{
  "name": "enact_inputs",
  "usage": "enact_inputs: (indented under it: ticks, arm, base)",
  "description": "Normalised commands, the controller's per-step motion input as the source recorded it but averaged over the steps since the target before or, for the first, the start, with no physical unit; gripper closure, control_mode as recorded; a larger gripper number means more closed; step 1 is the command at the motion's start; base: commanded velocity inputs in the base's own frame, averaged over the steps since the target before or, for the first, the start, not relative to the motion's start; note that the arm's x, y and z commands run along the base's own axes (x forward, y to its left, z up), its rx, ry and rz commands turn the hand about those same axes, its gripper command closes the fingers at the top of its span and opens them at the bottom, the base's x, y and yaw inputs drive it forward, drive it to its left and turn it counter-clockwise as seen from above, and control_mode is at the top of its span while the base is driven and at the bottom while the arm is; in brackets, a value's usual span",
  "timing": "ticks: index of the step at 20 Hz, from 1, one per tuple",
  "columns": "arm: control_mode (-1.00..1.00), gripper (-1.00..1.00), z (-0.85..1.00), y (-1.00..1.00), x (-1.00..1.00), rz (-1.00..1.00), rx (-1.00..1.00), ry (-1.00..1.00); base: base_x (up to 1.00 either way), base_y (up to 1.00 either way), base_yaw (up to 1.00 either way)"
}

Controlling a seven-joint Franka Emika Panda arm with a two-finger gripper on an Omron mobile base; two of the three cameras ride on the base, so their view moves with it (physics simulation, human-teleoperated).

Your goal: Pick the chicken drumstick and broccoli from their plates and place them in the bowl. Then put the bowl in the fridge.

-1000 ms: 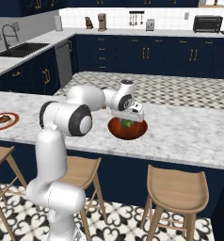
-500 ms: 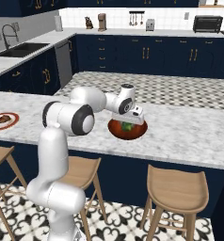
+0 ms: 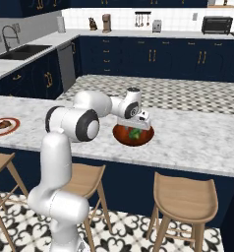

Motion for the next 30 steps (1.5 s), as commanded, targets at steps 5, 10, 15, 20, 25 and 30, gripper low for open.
enact_inputs:
  ticks: [5, 10, 15, 20, 25, 30]
  arm:
    - [-1.0, -1.0, 0.21, 0.0, 0.0, 0.0, -0.03, -0.01]
    - [-1.0, -1.0, 0.69, 0.15, 0.0, 0.02, -0.13, 0.0]
    - [-1.0, -1.0, 0.58, 0.36, -0.5, 0.0, 0.0, -0.13]
    - [-1.0, -1.0, 0.82, 0.7, -1.0, 0.0, 0.0, -0.23]
    - [-1.0, -1.0, 0.72, 0.76, -1.0, 0.02, 0.0, -0.15]
    - [-1.0, -1.0, 0.67, 0.61, -1.0, 0.05, 0.0, -0.12]
  base:
    - [0.0, 0.0, 0.0]
    - [0.0, 0.0, 0.0]
    - [0.0, 0.0, 0.0]
    - [0.0, 0.0, 0.0]
    - [0.0, 0.0, 0.0]
    - [0.0, 0.0, 0.0]
